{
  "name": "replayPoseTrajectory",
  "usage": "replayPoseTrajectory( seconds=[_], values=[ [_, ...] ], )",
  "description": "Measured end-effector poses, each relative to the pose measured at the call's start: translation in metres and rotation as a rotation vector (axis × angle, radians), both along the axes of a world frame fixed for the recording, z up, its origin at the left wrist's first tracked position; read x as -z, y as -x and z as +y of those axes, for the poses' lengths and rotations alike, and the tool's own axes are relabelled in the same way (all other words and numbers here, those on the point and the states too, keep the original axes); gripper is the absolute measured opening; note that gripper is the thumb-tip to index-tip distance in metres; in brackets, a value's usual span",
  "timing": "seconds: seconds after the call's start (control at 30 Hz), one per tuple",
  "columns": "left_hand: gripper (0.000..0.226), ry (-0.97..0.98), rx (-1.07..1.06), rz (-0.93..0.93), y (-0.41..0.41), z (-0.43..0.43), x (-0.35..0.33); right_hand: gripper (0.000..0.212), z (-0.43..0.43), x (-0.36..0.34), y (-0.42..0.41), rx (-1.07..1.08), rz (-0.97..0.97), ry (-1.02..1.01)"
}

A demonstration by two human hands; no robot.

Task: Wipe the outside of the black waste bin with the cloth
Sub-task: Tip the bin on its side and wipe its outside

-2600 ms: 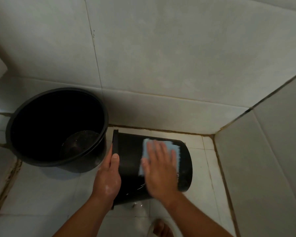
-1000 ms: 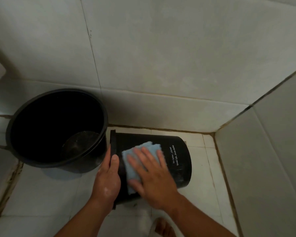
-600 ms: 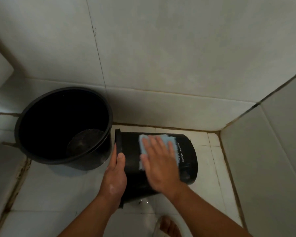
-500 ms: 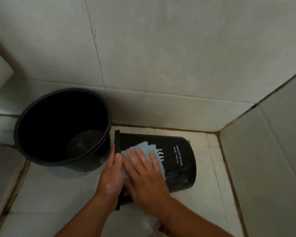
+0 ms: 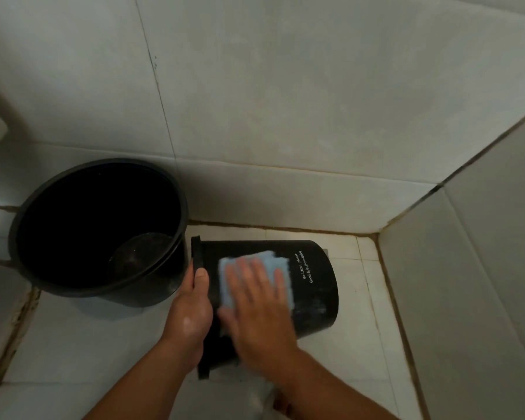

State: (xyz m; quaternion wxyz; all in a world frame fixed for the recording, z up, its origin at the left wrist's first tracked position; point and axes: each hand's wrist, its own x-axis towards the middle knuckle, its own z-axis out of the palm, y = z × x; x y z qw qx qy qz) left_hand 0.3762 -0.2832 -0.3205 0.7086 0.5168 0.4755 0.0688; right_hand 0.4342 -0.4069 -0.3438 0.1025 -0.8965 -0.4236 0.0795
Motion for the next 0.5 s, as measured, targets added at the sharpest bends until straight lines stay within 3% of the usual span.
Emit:
replayPoseTrajectory(
  seconds=[0.07,0.13,0.3,0.5],
  values=[
    [0.028,0.051,0.012,-0.043,0.003,0.004,-0.002,0.071,-0.004,-0.003,0.008,-0.211,-0.026,0.03],
    [0.036,0.033,0.013,-0.04,0.001,0.006,0.0,0.069,-0.019,0.002,-0.013,-0.262,-0.059,0.038],
    [0.042,-0.054,-0.011,-0.029,-0.003,0.006,0.004,0.067,-0.048,-0.001,-0.078,0.187,0.028,0.031],
    [0.047,-0.342,0.14,0.034,0.019,-0.021,-0.004,0.054,-0.016,0.006,-0.113,0.47,0.101,0.076]
  ],
)
